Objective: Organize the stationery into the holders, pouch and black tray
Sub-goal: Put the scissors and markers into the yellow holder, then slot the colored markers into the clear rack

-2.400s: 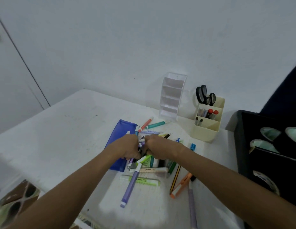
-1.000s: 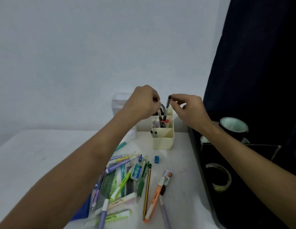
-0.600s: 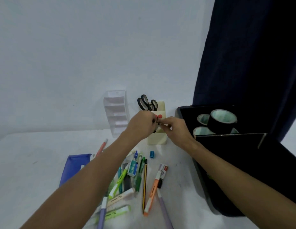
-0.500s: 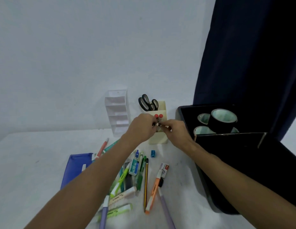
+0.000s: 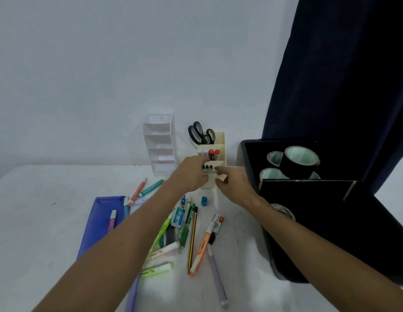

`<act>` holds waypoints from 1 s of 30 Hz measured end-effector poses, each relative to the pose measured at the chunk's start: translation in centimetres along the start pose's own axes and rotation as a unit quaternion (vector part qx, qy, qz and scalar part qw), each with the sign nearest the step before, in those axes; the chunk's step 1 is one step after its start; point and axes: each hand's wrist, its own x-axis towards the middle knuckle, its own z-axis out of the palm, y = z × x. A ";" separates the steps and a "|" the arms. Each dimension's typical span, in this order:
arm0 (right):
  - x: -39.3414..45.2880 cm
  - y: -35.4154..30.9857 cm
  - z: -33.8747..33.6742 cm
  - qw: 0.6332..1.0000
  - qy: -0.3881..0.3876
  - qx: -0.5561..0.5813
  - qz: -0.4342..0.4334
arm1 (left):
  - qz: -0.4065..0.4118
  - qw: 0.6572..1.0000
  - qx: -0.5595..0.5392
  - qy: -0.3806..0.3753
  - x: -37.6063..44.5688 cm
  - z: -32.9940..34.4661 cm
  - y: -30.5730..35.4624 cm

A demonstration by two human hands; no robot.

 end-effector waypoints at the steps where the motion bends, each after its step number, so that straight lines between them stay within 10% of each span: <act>1: -0.1 0.0 -0.2 1.000 0.001 0.005 0.001 | -0.003 1.000 -0.005 0.002 -0.1 0.0 0.1; 17: 0.6 -9.7 4.4 0.985 -0.033 0.054 -0.162 | -0.147 0.987 0.024 0.060 -7.7 -6.2 -9.2; 30: 4.0 -12.2 15.2 0.968 -0.193 -0.135 -0.088 | -0.148 0.985 0.017 -0.093 -9.4 -3.4 -18.9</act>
